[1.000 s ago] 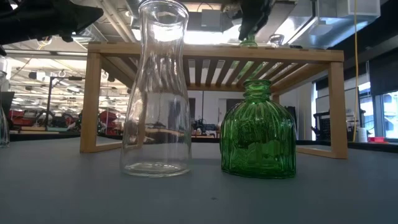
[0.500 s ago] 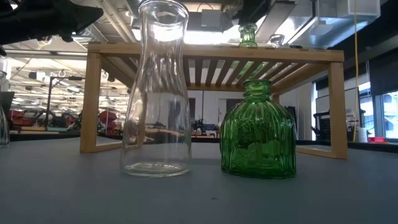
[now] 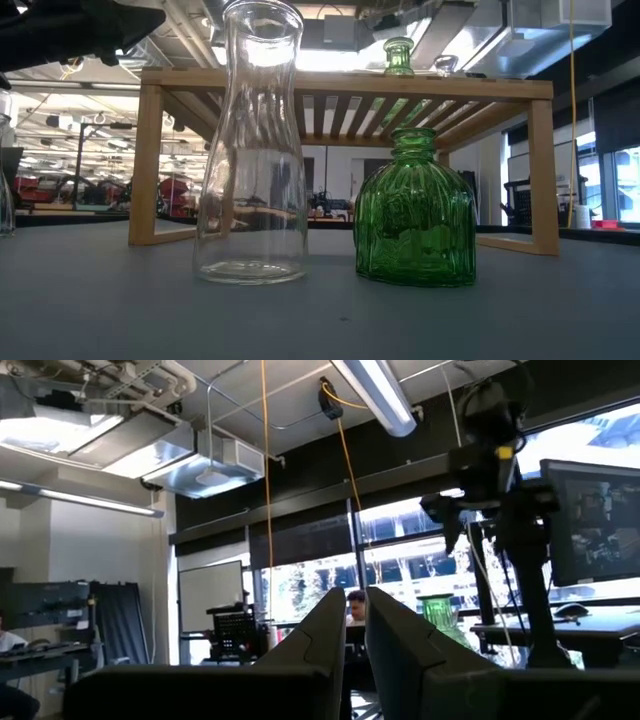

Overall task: Sort vases onto shelf
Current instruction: Put the transparent bottle on the shelf

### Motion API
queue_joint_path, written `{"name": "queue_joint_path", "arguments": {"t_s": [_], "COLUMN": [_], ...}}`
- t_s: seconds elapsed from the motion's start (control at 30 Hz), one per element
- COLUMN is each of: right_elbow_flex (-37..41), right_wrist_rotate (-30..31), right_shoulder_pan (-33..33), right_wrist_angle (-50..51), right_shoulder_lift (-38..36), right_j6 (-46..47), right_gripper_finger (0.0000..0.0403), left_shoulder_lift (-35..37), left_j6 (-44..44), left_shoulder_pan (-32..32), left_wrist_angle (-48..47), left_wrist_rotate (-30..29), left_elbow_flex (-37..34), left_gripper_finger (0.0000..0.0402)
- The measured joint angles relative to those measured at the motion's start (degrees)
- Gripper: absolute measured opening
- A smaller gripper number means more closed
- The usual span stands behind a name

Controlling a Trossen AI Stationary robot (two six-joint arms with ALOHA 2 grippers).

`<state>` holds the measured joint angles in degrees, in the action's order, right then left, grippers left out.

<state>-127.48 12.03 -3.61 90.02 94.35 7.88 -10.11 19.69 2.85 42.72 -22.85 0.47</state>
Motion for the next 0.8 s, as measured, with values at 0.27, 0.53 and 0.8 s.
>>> {"name": "queue_joint_path", "arguments": {"t_s": [0.27,0.53,0.8], "right_elbow_flex": [4.4,15.1,29.8], "right_wrist_rotate": [-0.6,-1.1,-6.2], "right_shoulder_pan": [7.0,13.6,20.0], "right_wrist_angle": [0.0,0.0,0.0], "right_shoulder_lift": [-6.1,-12.8,-19.3], "right_j6": [10.0,24.5,43.6], "right_gripper_finger": [0.0294,0.0294,0.0294], "left_shoulder_lift": [0.0,0.0,0.0], "left_j6": [-0.1,-0.1,-0.2], "left_shoulder_pan": [0.0,0.0,0.0], "left_wrist_angle": [0.0,0.0,0.0], "left_wrist_rotate": [0.0,0.0,0.0], "left_elbow_flex": [0.0,0.0,0.0], "left_gripper_finger": [0.0037,0.0037,0.0037]}}
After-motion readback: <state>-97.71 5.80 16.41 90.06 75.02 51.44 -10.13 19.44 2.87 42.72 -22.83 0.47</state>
